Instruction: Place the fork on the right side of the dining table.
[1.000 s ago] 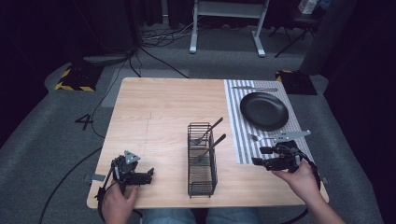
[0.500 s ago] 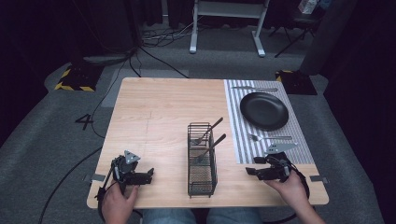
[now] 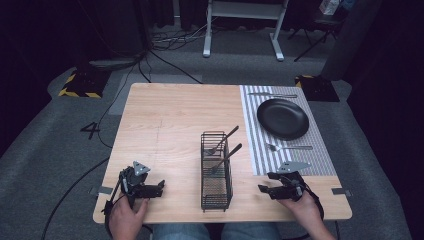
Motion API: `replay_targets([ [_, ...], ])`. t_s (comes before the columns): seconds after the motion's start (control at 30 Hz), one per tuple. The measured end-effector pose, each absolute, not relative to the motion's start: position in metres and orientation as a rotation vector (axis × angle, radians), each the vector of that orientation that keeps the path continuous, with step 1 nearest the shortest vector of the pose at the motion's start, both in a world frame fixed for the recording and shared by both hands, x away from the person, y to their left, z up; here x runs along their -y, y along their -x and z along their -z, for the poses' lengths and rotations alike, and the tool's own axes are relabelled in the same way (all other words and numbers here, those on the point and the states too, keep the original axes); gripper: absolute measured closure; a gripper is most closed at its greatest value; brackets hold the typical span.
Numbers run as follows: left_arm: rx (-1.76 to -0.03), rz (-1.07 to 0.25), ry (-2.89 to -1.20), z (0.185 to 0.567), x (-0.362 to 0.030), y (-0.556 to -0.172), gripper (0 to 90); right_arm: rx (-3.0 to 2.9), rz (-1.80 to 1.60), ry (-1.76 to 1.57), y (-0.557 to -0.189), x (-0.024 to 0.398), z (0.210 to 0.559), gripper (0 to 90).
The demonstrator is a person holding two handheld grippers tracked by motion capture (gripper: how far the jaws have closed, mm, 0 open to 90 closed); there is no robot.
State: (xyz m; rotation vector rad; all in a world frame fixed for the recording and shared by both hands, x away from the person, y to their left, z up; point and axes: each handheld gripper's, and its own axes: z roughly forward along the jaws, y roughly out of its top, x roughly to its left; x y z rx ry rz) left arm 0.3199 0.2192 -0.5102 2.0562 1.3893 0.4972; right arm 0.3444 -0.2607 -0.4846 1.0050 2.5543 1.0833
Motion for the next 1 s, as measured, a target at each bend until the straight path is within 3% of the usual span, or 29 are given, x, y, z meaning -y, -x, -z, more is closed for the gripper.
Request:
replay_targets([
  [0.57, -1.389, -0.497, -2.056, 0.51, -0.219, -0.32, 0.0, -2.471, -1.111, -1.012, -0.343, 0.264, 0.503, 31.0],
  [0.73, -1.389, -0.497, -2.057, 0.51, -0.219, -0.32, 0.0, -2.442, -1.095, -0.939, -0.34, 0.262, 0.507, 26.4],
  [0.93, -1.389, -0.497, -2.057, 0.51, -0.219, -0.32, 0.0, -2.438, -1.051, -0.976, -0.341, 0.26, 0.508, 11.3],
  [1.0, -1.389, -0.497, -2.057, 0.51, -0.219, -0.32, 0.0, -2.437, -1.046, -0.979, -0.342, 0.26, 0.509, 11.1],
])
